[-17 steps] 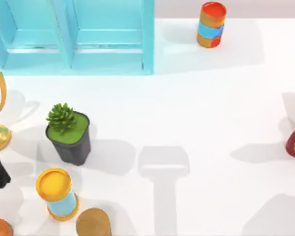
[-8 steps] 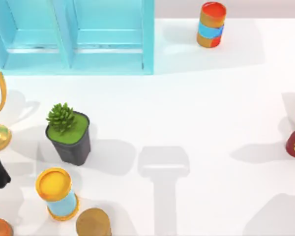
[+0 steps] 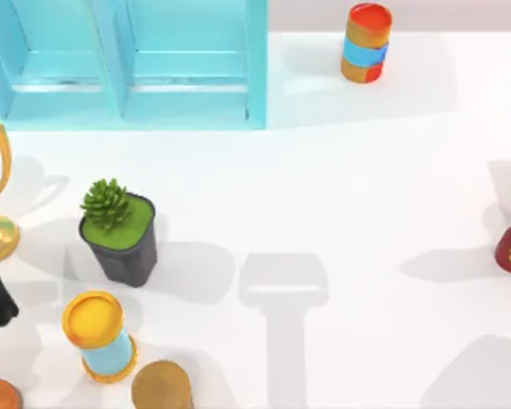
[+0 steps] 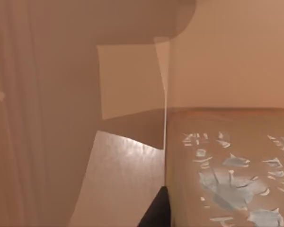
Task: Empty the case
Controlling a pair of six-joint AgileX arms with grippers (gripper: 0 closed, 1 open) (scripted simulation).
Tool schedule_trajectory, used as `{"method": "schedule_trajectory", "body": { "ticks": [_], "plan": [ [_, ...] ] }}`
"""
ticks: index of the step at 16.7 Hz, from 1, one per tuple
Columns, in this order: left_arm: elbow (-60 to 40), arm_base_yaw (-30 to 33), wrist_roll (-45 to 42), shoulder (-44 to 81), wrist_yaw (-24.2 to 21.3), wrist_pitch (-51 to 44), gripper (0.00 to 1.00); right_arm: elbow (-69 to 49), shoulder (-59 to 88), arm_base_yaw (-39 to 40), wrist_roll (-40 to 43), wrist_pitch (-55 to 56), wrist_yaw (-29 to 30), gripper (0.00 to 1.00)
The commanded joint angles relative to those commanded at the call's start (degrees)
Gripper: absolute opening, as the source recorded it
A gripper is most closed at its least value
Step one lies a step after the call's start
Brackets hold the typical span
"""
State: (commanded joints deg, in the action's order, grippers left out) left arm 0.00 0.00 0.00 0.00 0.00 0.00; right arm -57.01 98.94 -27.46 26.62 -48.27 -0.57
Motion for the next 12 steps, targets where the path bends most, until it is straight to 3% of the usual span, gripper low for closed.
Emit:
{"method": "schedule_trajectory", "body": {
  "ticks": [12],
  "plan": [
    [0.00, 0.00, 0.00, 0.00, 0.00, 0.00, 1.00, -2.14, -0.39, -0.14, 0.07, -2.22, 0.03, 0.00]
  ]
}}
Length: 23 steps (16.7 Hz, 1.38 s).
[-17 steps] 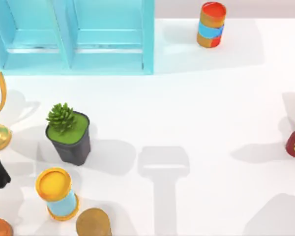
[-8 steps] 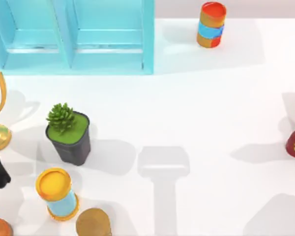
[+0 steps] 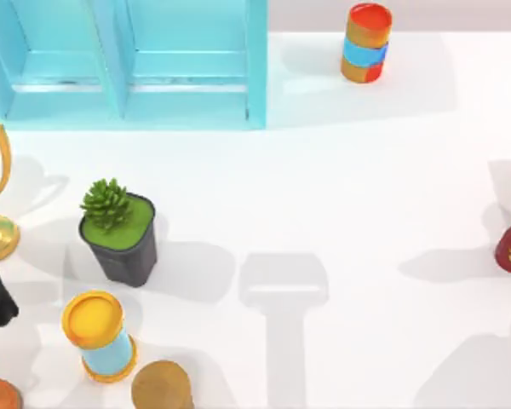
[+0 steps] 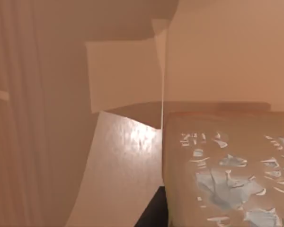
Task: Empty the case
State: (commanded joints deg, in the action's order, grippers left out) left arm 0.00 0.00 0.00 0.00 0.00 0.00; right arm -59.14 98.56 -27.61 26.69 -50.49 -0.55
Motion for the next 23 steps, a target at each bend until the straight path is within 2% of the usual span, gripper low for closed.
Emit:
{"method": "schedule_trajectory", "body": {
  "ticks": [7, 10, 17, 20, 23],
  "plan": [
    [0.00, 0.00, 0.00, 0.00, 0.00, 0.00, 1.00, -15.82, -4.13, -0.20, 0.40, -21.35, -0.09, 0.00],
    [0.00, 0.00, 0.00, 0.00, 0.00, 0.00, 1.00, -20.61, -5.89, -0.22, 0.33, -26.93, -0.03, 0.00],
    [0.00, 0.00, 0.00, 0.00, 0.00, 0.00, 1.00, -21.91, -5.22, 0.70, -0.30, -27.11, -0.09, 0.00],
    [0.00, 0.00, 0.00, 0.00, 0.00, 0.00, 1.00, -27.51, -0.20, 6.30, -3.84, -24.85, -0.30, 0.00],
    [0.00, 0.00, 0.00, 0.00, 0.00, 0.00, 1.00, -36.89, 8.17, 15.82, -10.96, -22.69, -0.38, 0.00]
  ]
}}
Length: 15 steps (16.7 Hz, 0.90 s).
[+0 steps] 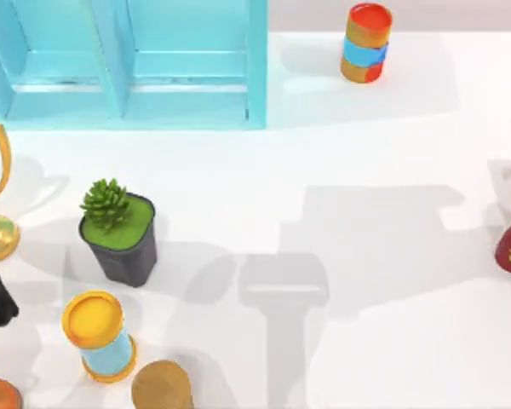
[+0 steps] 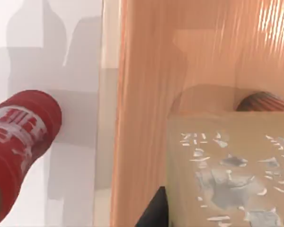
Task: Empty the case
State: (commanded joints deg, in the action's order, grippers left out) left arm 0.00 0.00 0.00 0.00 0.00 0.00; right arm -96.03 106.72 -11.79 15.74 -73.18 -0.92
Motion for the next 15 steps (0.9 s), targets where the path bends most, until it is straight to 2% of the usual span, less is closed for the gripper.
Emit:
{"method": "schedule_trajectory", "body": {
  "ticks": [4, 7, 11, 15],
  "plan": [
    [0.00, 0.00, 0.00, 0.00, 0.00, 0.00, 1.00, -13.73, 13.15, 14.01, -13.01, 0.76, 0.30, 0.00],
    [0.00, 0.00, 0.00, 0.00, 0.00, 0.00, 1.00, -21.75, 22.23, 21.64, -22.83, -0.49, 0.72, 0.00],
    [0.00, 0.00, 0.00, 0.00, 0.00, 0.00, 1.00, -27.04, 29.56, 25.91, -30.88, -2.99, 1.23, 0.00],
    [0.00, 0.00, 0.00, 0.00, 0.00, 0.00, 1.00, -27.45, 30.18, 26.14, -31.52, -3.28, 1.28, 0.00]
  ]
}}
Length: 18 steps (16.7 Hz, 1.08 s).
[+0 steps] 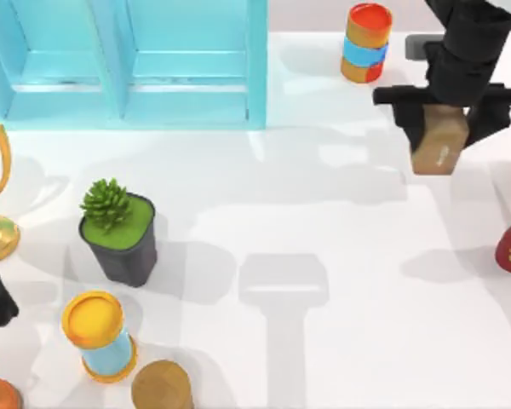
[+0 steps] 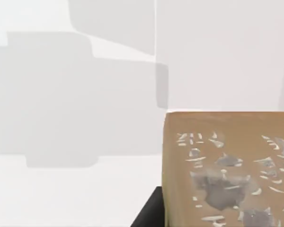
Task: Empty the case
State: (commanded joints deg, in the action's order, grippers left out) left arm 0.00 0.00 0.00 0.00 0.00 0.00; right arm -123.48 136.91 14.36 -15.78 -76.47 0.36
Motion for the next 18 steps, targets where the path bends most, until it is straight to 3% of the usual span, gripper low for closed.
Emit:
{"method": "schedule_trajectory", "body": {
  "ticks": [12, 18],
  "plan": [
    [0.00, 0.00, 0.00, 0.00, 0.00, 0.00, 1.00, 8.34, 1.07, 0.08, -0.10, 9.40, 0.01, 0.00],
    [0.00, 0.00, 0.00, 0.00, 0.00, 0.00, 1.00, 8.34, 1.07, 0.08, -0.10, 9.40, 0.01, 0.45]
  ]
}}
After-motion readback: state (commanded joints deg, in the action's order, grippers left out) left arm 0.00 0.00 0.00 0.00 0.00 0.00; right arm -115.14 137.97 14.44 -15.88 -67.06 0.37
